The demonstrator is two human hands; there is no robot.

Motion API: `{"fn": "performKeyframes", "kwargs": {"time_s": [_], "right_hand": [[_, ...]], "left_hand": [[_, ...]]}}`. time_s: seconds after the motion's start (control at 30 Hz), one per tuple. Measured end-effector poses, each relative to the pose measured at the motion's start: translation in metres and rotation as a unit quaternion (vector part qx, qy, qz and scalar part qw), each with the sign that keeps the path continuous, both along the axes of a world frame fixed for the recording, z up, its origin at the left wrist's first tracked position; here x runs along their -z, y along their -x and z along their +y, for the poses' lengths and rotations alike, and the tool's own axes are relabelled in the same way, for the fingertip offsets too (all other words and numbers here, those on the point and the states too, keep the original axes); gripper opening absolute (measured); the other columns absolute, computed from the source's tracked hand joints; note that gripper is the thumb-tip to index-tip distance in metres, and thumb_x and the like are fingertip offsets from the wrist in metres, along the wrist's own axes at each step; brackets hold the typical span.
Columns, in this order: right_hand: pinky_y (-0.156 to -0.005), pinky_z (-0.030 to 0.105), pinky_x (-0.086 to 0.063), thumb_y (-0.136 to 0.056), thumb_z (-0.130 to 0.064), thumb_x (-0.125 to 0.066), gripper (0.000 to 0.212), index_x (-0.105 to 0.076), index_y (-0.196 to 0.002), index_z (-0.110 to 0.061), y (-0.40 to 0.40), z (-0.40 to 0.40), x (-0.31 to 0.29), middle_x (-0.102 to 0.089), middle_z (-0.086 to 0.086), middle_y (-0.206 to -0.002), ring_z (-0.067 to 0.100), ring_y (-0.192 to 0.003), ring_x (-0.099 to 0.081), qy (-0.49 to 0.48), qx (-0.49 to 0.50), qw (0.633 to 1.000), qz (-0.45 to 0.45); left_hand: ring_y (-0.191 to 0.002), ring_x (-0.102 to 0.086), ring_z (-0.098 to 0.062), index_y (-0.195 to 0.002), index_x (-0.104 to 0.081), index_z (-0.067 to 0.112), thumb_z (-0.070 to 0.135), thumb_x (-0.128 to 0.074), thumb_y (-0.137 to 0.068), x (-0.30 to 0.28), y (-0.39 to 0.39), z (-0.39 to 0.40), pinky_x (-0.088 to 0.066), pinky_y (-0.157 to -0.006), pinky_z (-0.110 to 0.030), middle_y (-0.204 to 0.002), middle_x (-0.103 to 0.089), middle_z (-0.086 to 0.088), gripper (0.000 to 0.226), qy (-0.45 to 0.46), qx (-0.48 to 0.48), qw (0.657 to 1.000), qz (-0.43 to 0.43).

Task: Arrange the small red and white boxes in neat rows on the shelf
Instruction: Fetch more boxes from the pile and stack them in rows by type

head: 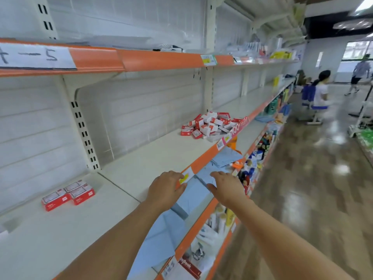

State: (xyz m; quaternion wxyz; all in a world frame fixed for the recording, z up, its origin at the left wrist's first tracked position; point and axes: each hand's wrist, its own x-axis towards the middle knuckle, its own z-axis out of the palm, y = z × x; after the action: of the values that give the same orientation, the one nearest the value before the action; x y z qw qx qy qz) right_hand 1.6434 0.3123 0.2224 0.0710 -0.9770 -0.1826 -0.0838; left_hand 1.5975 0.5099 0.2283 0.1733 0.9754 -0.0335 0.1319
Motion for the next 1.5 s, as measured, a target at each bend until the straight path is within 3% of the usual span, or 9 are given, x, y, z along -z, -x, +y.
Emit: {"fn": "performKeyframes", "kwargs": {"time_s": [0.4,0.83,1.17,1.27,1.43,1.5], "right_hand": [[-0.090,0.035,-0.042,-0.098,-0.039,-0.042,0.043,-0.041,-0.136,-0.019,-0.142,-0.041,-0.001,-0.053,0.004,-0.130,0.025,-0.116,-0.051,-0.009,0.047,0.999,0.000],[-0.090,0.035,-0.039,-0.097,-0.029,-0.041,0.034,-0.052,-0.127,-0.018,-0.293,-0.020,-0.011,-0.058,0.005,-0.123,0.027,-0.113,-0.049,-0.008,0.037,0.999,0.008],[-0.105,0.045,-0.029,-0.085,-0.030,-0.053,0.048,-0.049,-0.132,-0.022,-0.370,-0.008,-0.015,-0.047,0.004,-0.135,0.027,-0.128,-0.038,0.056,-0.085,0.990,0.094],[-0.104,0.046,-0.030,-0.084,-0.025,-0.054,0.049,-0.050,-0.133,-0.026,-0.383,-0.012,-0.011,-0.046,0.005,-0.135,0.029,-0.130,-0.032,0.048,-0.114,0.988,0.094],[-0.103,0.046,-0.030,-0.085,-0.026,-0.054,0.046,-0.053,-0.130,-0.027,-0.393,-0.016,-0.006,-0.049,0.007,-0.132,0.031,-0.128,-0.033,0.047,-0.148,0.986,0.069],[-0.101,0.044,-0.031,-0.085,-0.027,-0.053,0.044,-0.055,-0.129,-0.027,-0.395,-0.016,-0.005,-0.051,0.007,-0.129,0.030,-0.125,-0.035,0.052,-0.158,0.984,0.057]], "left_hand": [[-0.120,-0.047,-0.017,-0.129,-0.052,0.026,0.035,-0.048,-0.095,0.003,-0.171,-0.022,-0.041,-0.093,-0.032,-0.132,-0.052,0.004,0.036,-0.004,0.024,1.000,-0.005],[-0.135,-0.033,-0.021,-0.147,-0.027,0.024,0.023,-0.050,-0.096,0.006,-0.317,-0.023,-0.037,-0.104,-0.035,-0.152,-0.028,-0.001,0.056,0.004,-0.006,0.998,0.055],[-0.140,-0.028,-0.023,-0.150,-0.018,0.019,0.021,-0.052,-0.095,0.012,-0.389,-0.039,-0.032,-0.109,-0.037,-0.155,-0.024,-0.002,0.065,0.050,-0.085,0.993,0.068],[-0.141,-0.026,-0.024,-0.150,-0.019,0.017,0.014,-0.056,-0.091,0.011,-0.404,-0.041,-0.029,-0.112,-0.038,-0.155,-0.025,-0.004,0.070,0.082,-0.091,0.990,0.076],[-0.136,-0.035,-0.025,-0.144,-0.028,0.015,0.009,-0.062,-0.085,0.012,-0.413,-0.045,-0.033,-0.111,-0.043,-0.147,-0.037,-0.007,0.068,0.211,-0.067,0.972,0.076],[-0.137,-0.032,-0.027,-0.147,-0.022,0.017,0.016,-0.061,-0.086,0.014,-0.415,-0.042,-0.032,-0.111,-0.046,-0.150,-0.032,-0.006,0.072,0.182,-0.078,0.974,0.108]]}}
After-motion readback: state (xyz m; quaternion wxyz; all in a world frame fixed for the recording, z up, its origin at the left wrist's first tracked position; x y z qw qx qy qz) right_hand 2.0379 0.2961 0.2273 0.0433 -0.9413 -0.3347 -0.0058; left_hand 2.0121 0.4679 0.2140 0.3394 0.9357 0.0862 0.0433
